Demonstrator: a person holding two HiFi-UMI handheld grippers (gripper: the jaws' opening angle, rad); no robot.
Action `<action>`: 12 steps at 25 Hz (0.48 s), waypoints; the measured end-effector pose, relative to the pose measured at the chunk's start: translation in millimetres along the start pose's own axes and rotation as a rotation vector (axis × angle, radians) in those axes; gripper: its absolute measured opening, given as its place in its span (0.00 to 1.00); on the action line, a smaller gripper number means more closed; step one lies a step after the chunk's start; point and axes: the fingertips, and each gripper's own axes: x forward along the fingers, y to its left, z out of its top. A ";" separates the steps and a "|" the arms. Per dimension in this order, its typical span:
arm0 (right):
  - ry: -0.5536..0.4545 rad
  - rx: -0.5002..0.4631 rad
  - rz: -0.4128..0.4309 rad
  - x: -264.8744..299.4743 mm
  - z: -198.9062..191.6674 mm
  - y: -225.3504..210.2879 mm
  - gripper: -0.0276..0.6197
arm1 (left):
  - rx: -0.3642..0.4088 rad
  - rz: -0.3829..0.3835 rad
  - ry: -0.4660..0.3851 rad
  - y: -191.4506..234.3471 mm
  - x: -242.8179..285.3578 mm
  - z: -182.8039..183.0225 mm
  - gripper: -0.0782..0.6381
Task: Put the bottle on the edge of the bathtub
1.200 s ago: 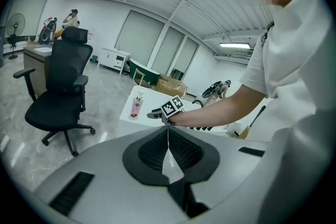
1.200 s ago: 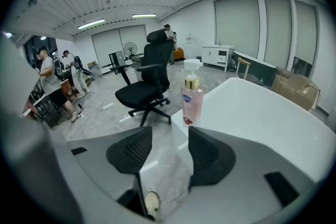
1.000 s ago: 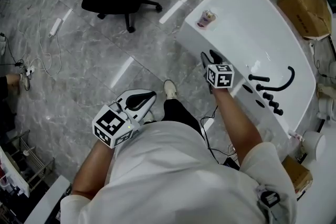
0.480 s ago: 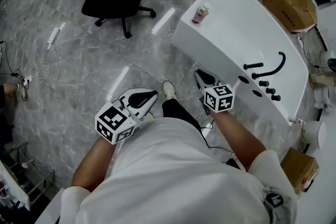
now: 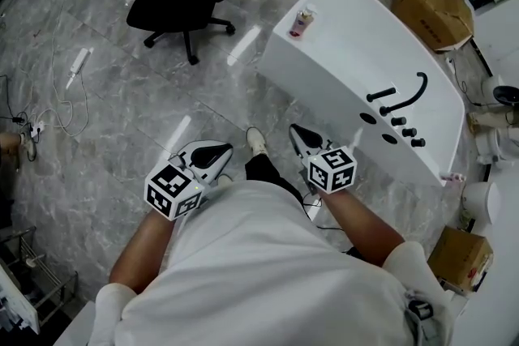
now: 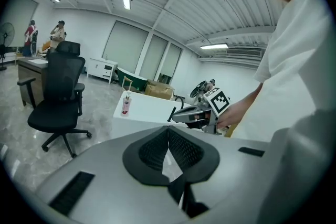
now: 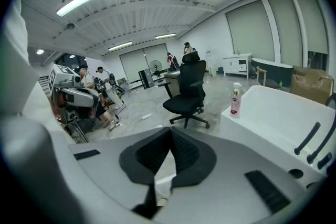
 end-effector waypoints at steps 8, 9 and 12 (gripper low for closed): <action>-0.049 -0.070 0.034 -16.5 -1.3 35.9 0.06 | 0.013 0.014 -0.017 -16.5 -17.3 -18.7 0.13; -0.054 -0.069 0.039 -18.0 -1.8 38.6 0.06 | 0.007 0.019 -0.022 -17.8 -19.6 -21.0 0.13; -0.057 -0.085 0.049 -21.8 -3.1 46.2 0.06 | -0.013 0.032 -0.035 -22.4 -26.1 -28.1 0.13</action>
